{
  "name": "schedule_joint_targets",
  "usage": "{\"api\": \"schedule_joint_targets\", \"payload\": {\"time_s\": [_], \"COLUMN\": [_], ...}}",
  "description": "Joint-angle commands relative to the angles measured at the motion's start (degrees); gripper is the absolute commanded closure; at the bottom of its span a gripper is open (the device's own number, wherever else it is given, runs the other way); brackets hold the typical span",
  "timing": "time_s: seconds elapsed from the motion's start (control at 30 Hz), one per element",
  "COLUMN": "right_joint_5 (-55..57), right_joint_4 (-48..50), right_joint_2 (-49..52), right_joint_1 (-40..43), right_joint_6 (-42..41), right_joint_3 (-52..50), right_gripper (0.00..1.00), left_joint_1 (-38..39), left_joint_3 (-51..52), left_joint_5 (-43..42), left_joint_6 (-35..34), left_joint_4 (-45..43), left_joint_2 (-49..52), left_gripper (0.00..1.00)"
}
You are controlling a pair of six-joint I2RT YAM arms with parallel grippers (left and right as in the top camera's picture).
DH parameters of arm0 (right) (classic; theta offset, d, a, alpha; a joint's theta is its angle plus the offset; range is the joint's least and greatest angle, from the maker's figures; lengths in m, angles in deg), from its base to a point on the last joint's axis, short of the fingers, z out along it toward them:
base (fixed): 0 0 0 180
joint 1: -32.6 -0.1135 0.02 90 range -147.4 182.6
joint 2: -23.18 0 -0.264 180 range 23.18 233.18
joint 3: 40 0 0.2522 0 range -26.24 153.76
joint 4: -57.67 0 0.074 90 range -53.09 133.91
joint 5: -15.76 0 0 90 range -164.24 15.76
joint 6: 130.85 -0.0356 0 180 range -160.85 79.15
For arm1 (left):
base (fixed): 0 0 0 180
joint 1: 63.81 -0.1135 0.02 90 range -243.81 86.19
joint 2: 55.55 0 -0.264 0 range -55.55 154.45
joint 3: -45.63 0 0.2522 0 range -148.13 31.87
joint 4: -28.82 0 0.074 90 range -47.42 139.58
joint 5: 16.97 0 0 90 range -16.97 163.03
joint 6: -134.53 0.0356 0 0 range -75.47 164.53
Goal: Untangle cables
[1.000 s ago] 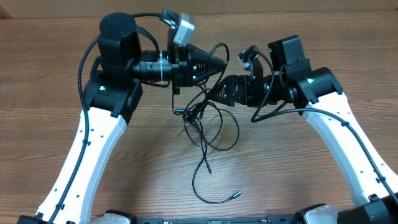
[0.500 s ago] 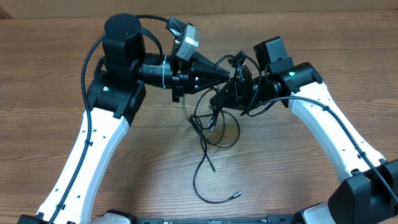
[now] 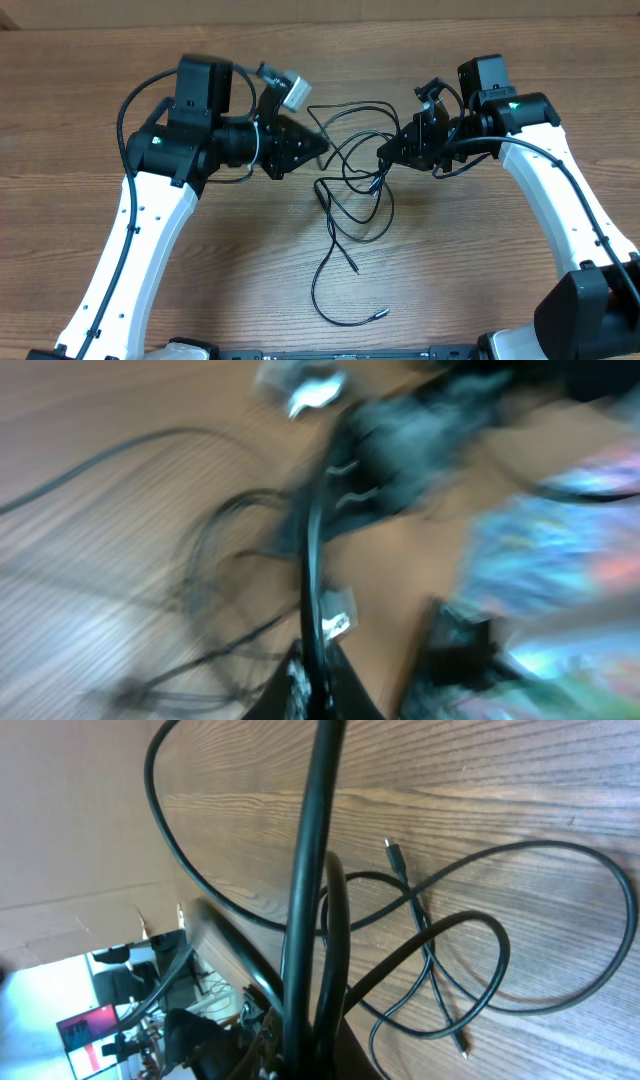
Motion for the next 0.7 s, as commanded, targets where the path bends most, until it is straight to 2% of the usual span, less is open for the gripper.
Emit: {"api": "schedule_joint_targets", "payload": {"time_s": [0.0, 0.07, 0.1, 0.13, 0.17, 0.2, 0.23, 0.37, 0.47, 0.57, 0.67], "right_joint_5": [-1.55, -1.53, -1.38, -1.36, -1.36, -1.36, -1.36, -1.33, -1.33, -1.33, -1.36], "right_joint_4": [-0.2, -0.68, -1.07, -1.4, -1.46, -1.44, -1.38, -0.87, 0.98, 5.07, 8.11], "right_joint_2": [0.26, 0.26, 0.26, 0.26, 0.26, 0.26, 0.26, 0.26, 0.26, 0.26, 0.26], "right_joint_1": [0.2, 0.2, 0.2, 0.2, 0.2, 0.2, 0.2, 0.26, 0.26, 0.28, 1.07], "right_joint_6": [1.97, 3.5, 3.93, 4.26, 4.33, 4.31, 4.28, 2.95, -1.53, -8.37, -15.82], "right_joint_3": [0.39, 0.39, 0.39, 0.39, 0.39, 0.39, 0.39, 0.39, 0.39, 0.39, 0.39], "right_gripper": [0.96, 0.96, 0.96, 0.96, 0.96, 0.96, 0.96, 0.96, 0.96, 0.96, 0.96], "left_joint_1": [-0.07, -0.26, -0.5, -0.83, -0.87, -0.85, -0.74, -0.7, -0.66, 0.26, 1.55], "left_joint_3": [-0.13, -0.13, -0.13, -0.13, -0.13, -0.13, -0.13, -0.13, -0.13, -0.13, -0.13], "left_joint_5": [40.24, 52.0, 54.16, 54.27, 52.83, 51.6, 48.96, 39.76, 28.48, 16.85, 8.92], "left_joint_6": [-12.94, -23.23, -26.12, -27.87, -28.68, -28.68, -27.32, -17.57, -5.86, 10.05, 18.84], "left_joint_4": [4.04, 5.84, 6.08, 6.03, 5.51, 5.07, 4.7, 4.26, 4.11, 4.55, 5.11], "left_joint_2": [-0.76, -0.76, -0.76, -0.76, -0.76, -0.76, -0.72, -0.7, -0.7, -0.7, -0.7], "left_gripper": [0.96, 0.96, 0.96, 0.78, 0.51, 0.34, 0.0, 0.0, 0.0, 0.0, 0.0]}}
